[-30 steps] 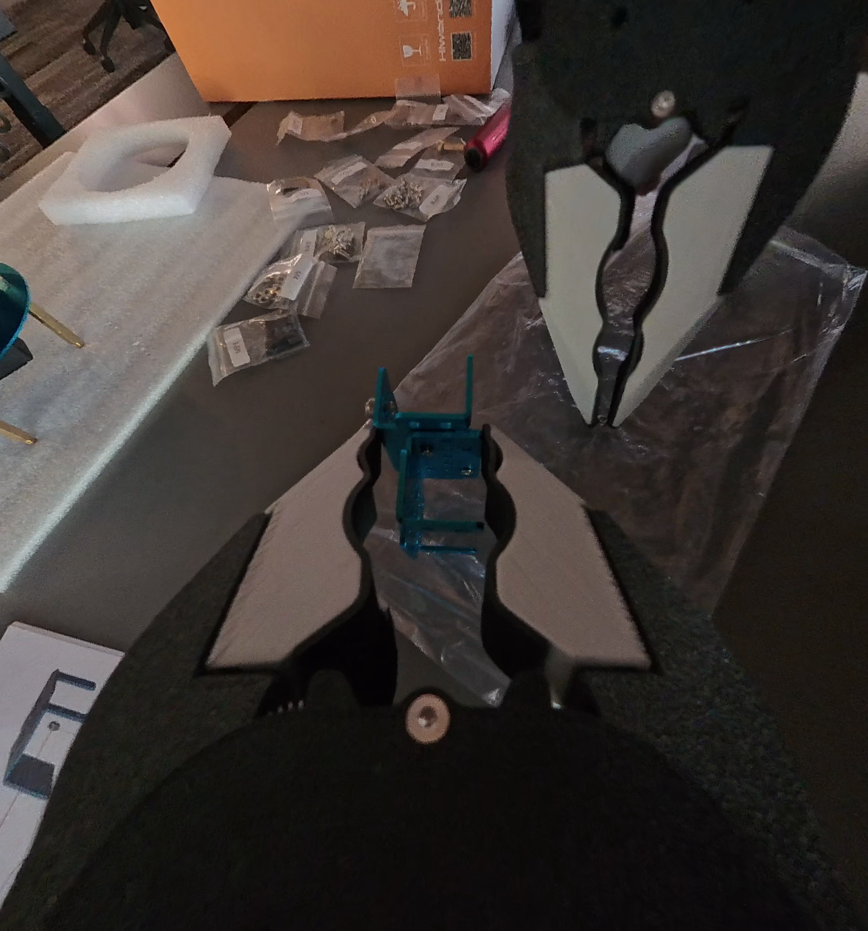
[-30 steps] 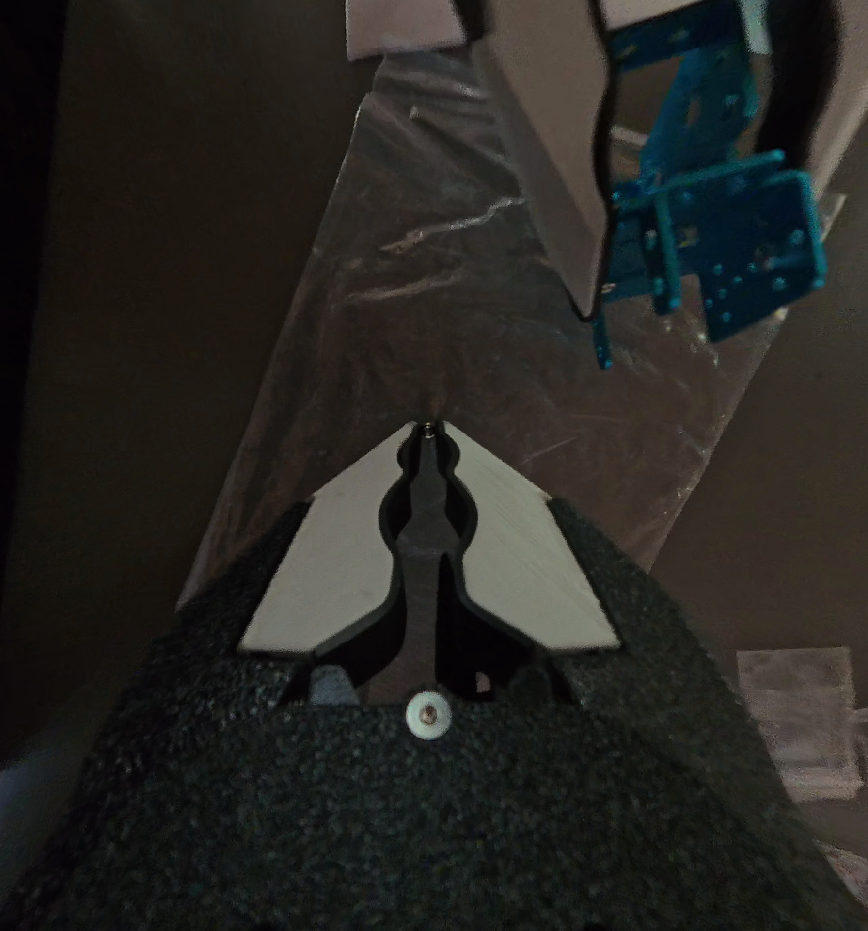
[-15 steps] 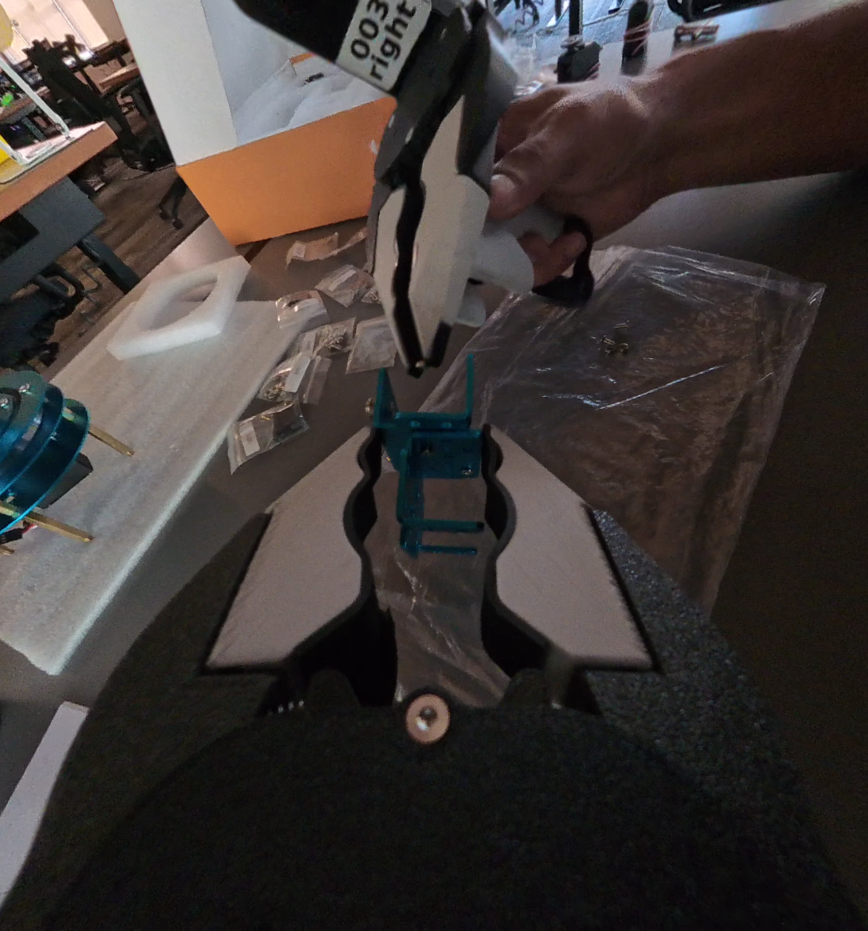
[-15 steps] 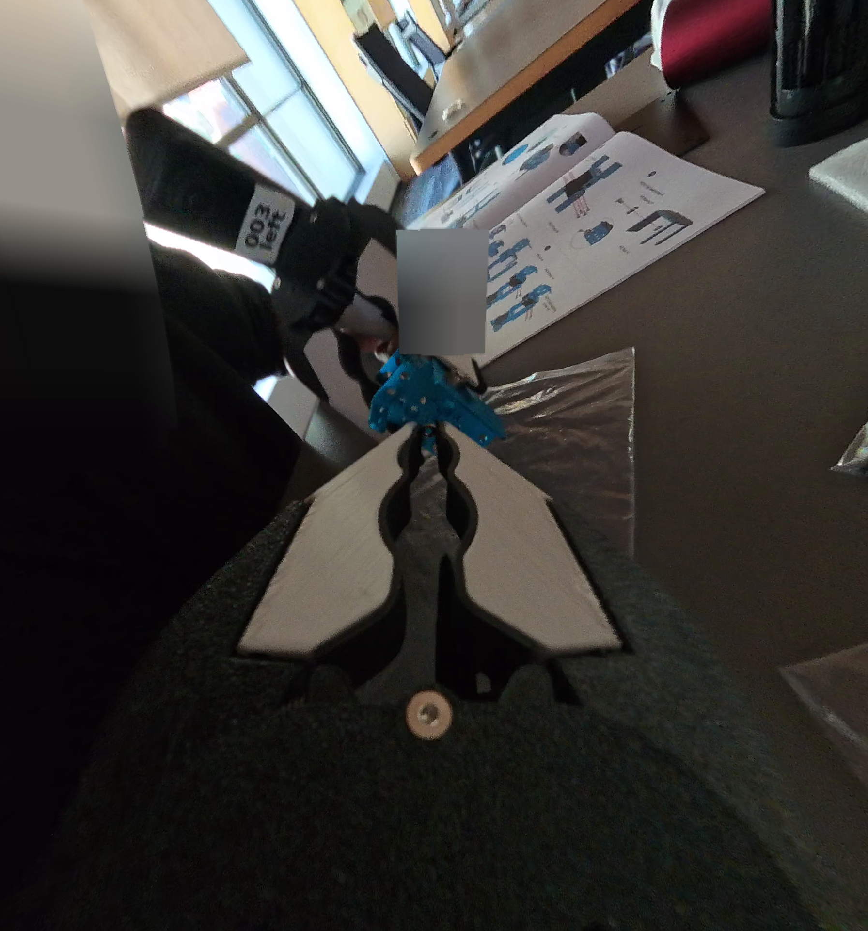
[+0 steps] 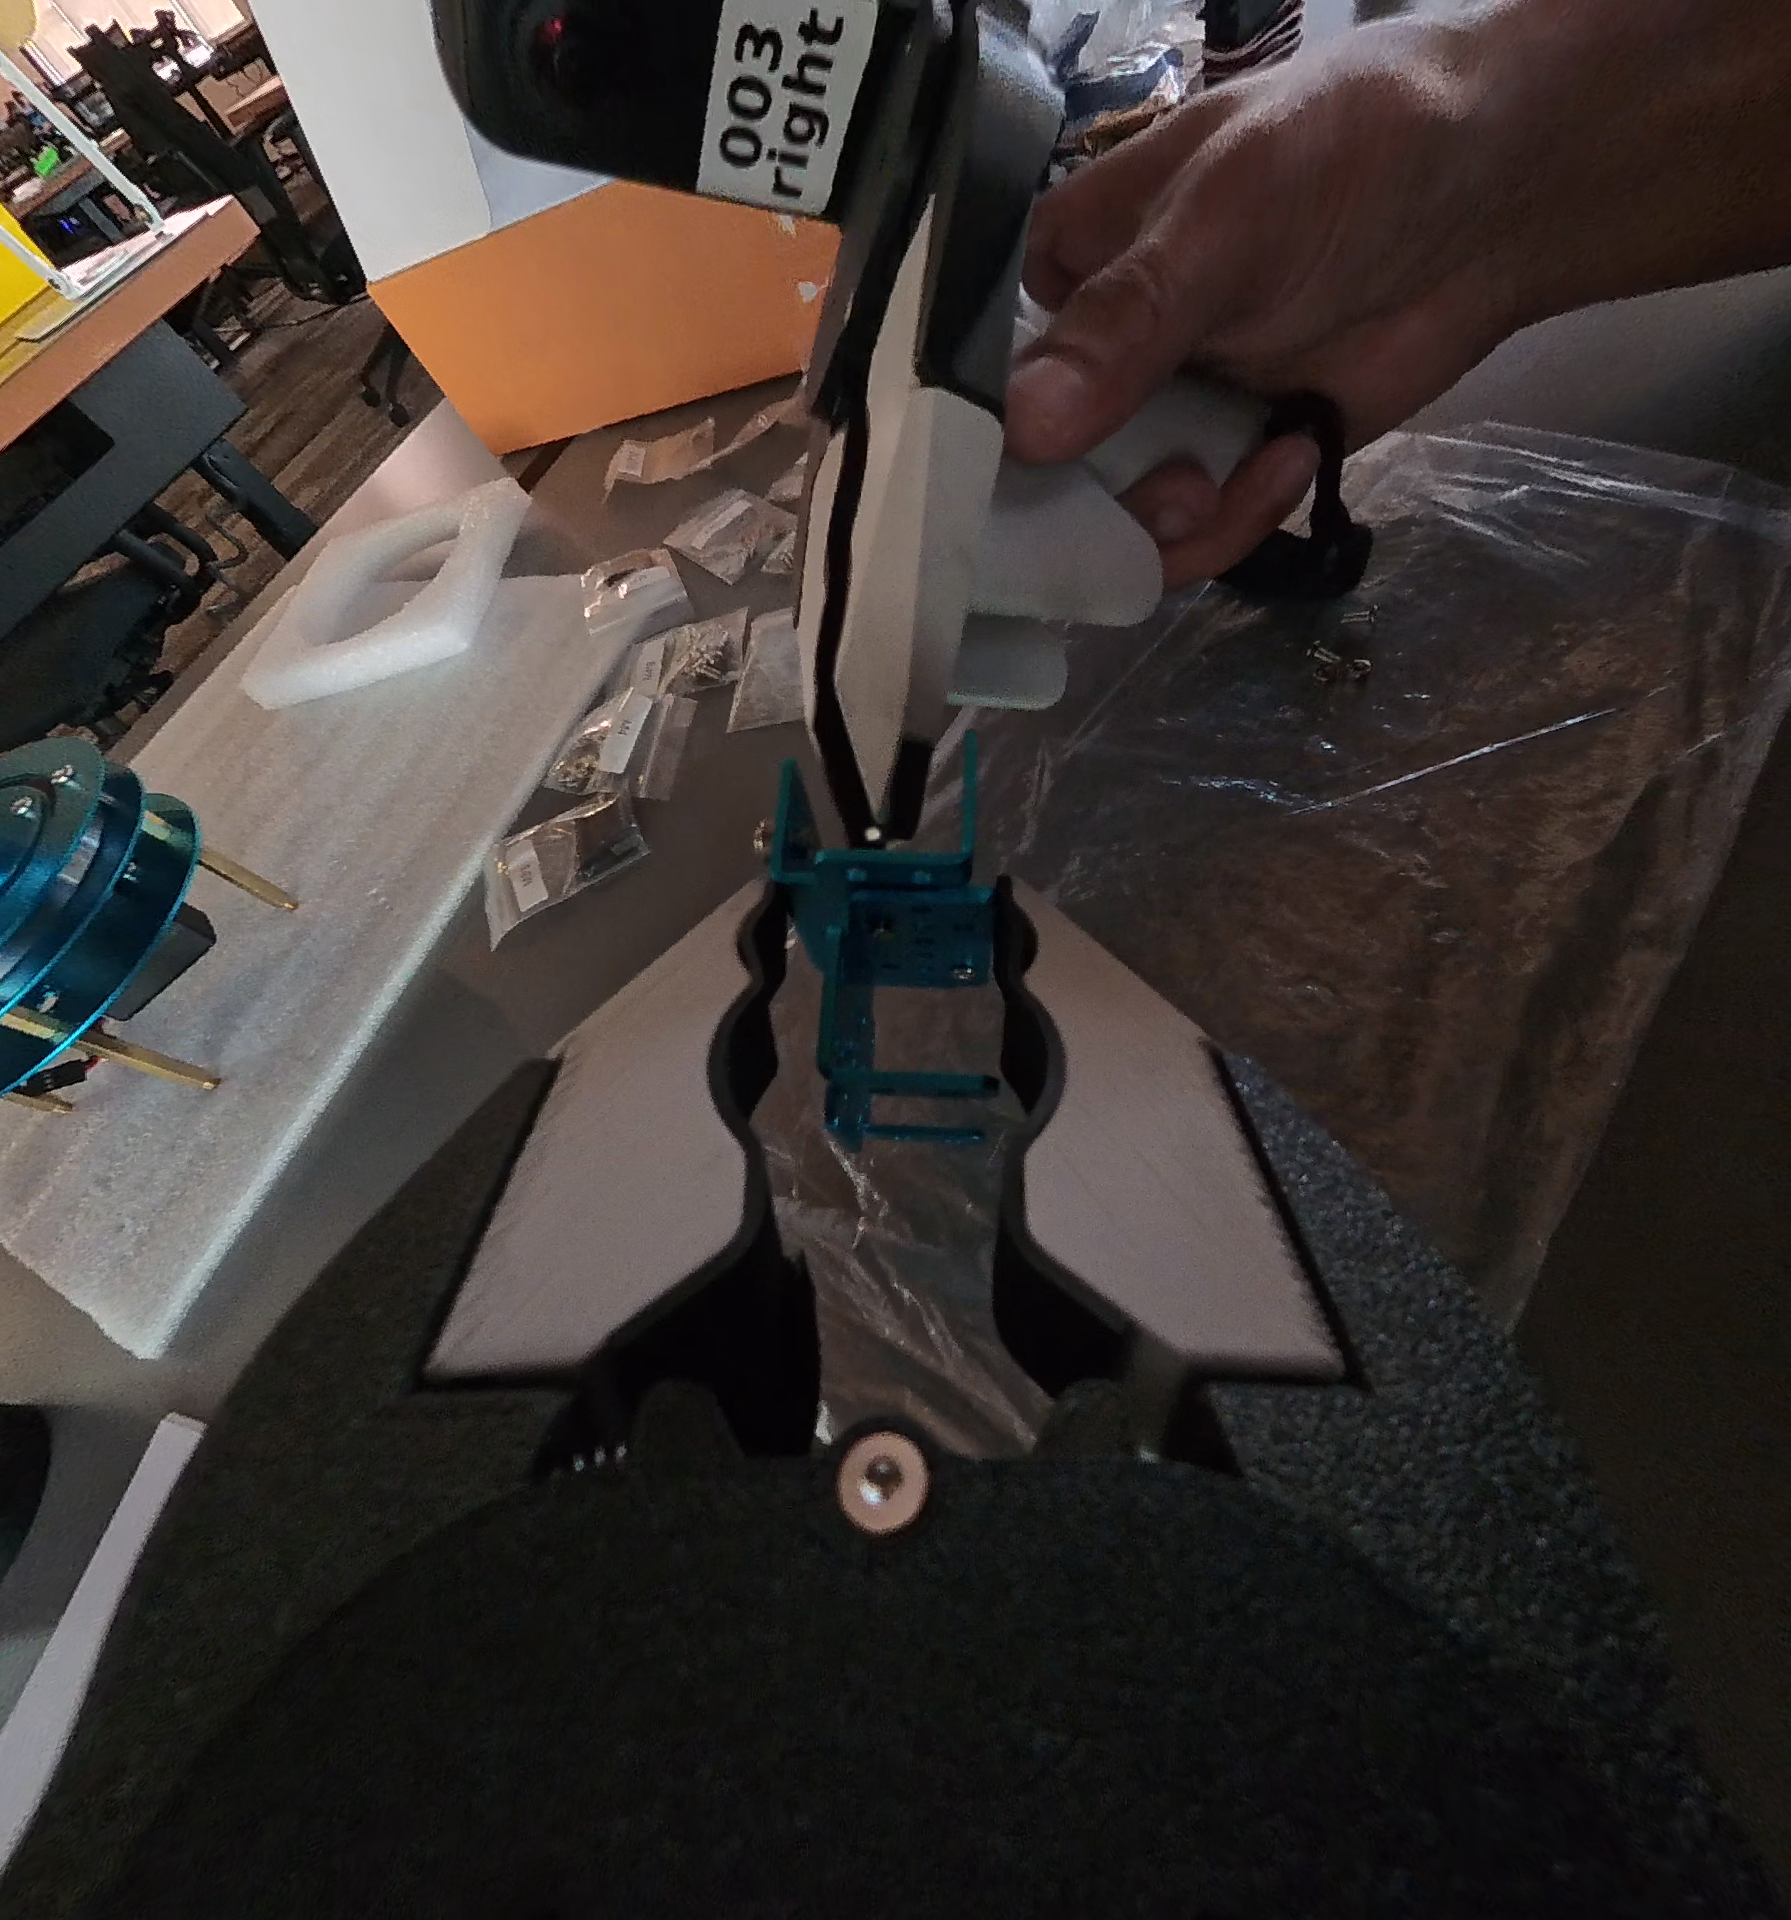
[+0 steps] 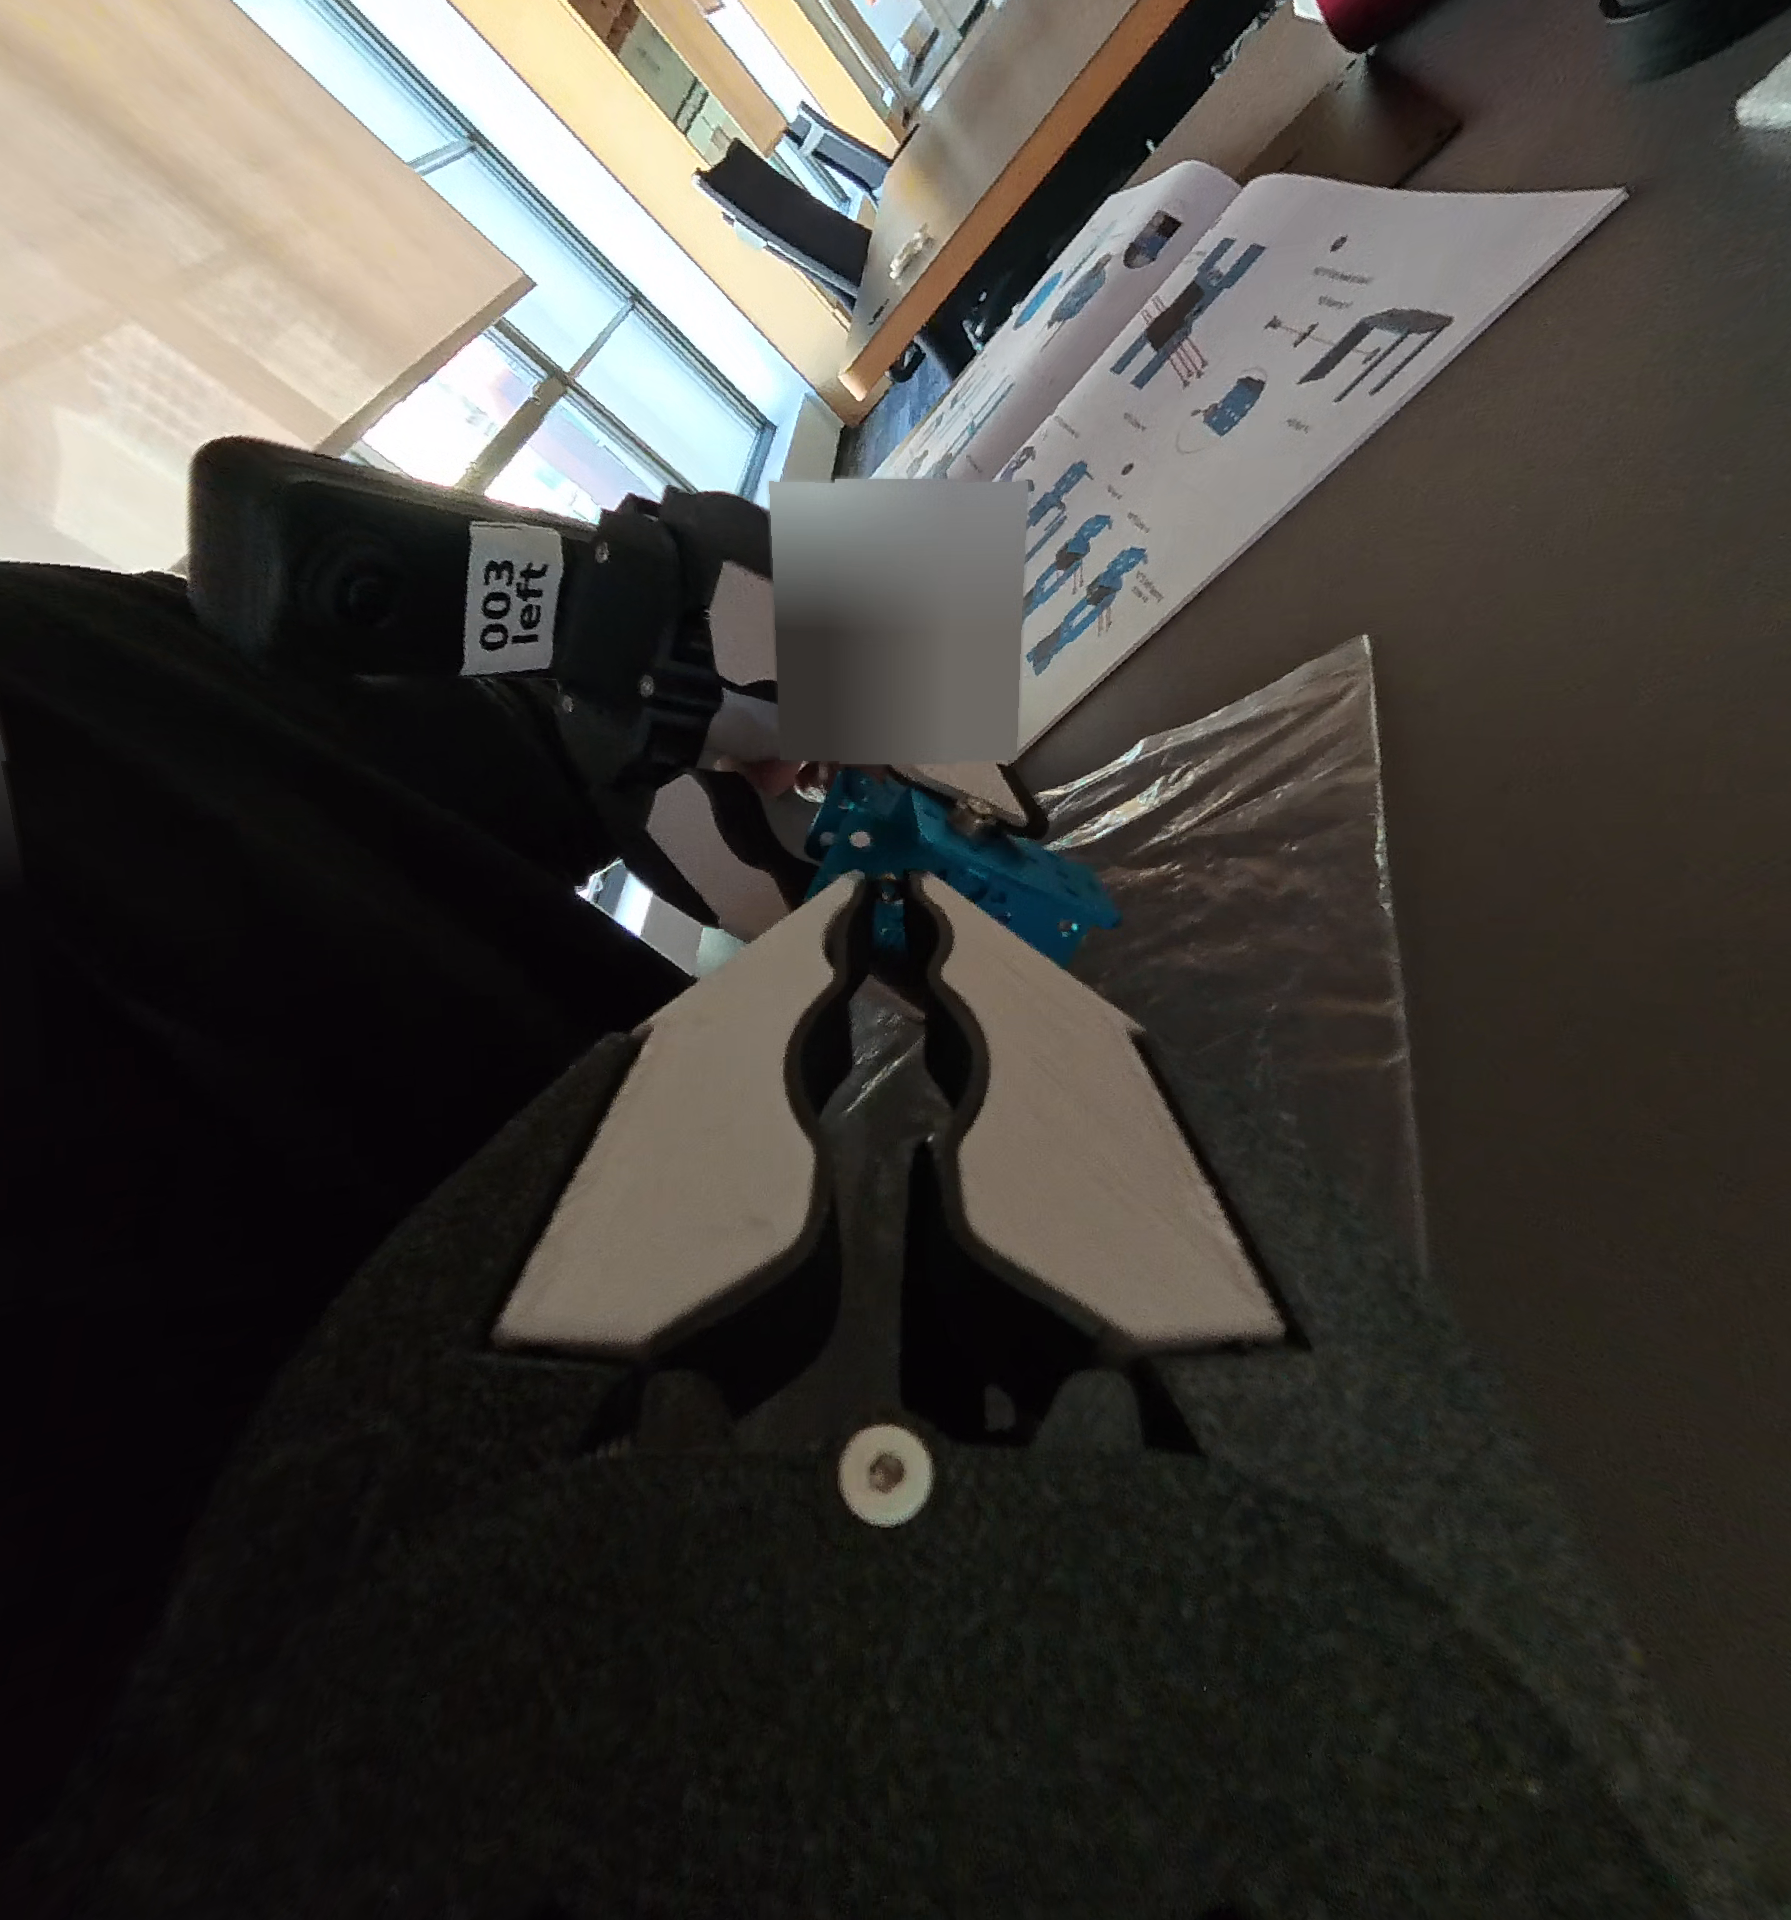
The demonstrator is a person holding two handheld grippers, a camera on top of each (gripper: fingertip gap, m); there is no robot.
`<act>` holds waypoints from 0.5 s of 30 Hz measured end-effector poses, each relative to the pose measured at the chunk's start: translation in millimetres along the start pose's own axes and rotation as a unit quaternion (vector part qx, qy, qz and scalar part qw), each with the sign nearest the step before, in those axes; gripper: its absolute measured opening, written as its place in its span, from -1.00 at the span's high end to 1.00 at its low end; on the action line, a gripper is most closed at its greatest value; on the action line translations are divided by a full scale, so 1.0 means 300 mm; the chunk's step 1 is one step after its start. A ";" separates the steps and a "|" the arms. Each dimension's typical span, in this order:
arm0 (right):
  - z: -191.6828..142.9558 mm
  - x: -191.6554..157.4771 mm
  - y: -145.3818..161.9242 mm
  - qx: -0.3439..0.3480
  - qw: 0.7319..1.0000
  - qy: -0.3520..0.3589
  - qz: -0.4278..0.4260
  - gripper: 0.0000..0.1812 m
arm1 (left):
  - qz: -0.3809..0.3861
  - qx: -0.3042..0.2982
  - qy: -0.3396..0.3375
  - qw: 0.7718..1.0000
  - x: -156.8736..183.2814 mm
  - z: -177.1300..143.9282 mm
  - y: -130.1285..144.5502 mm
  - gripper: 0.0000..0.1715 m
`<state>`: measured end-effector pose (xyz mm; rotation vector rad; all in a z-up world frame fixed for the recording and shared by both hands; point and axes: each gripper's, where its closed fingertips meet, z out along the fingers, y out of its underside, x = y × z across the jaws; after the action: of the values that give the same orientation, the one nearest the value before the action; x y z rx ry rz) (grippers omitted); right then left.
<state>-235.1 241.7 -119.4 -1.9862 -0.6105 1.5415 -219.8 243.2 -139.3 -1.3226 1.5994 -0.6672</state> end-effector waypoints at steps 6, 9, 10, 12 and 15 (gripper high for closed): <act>0.014 -0.005 0.008 -0.006 1.000 -0.017 0.013 0.96 | 0.006 0.006 0.003 1.000 0.007 -0.005 -0.009 0.54; 0.014 -0.001 0.008 -0.005 1.000 -0.015 0.015 0.95 | 0.007 0.007 0.001 1.000 0.006 -0.006 -0.013 0.54; 0.014 -0.001 0.009 -0.006 1.000 -0.015 0.014 0.95 | 0.007 0.008 0.001 1.000 0.006 -0.007 -0.013 0.54; 0.014 0.004 0.010 -0.007 1.000 -0.009 0.012 0.95 | 0.006 0.008 0.002 1.000 0.007 -0.007 -0.014 0.54; 0.015 0.000 0.006 -0.004 1.000 -0.013 0.014 0.96 | 0.007 0.008 0.002 1.000 0.009 -0.007 -0.016 0.54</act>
<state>-239.4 241.0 -121.5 -1.9918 -0.6024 1.5860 -219.6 239.1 -135.2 -1.2981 1.6008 -0.6742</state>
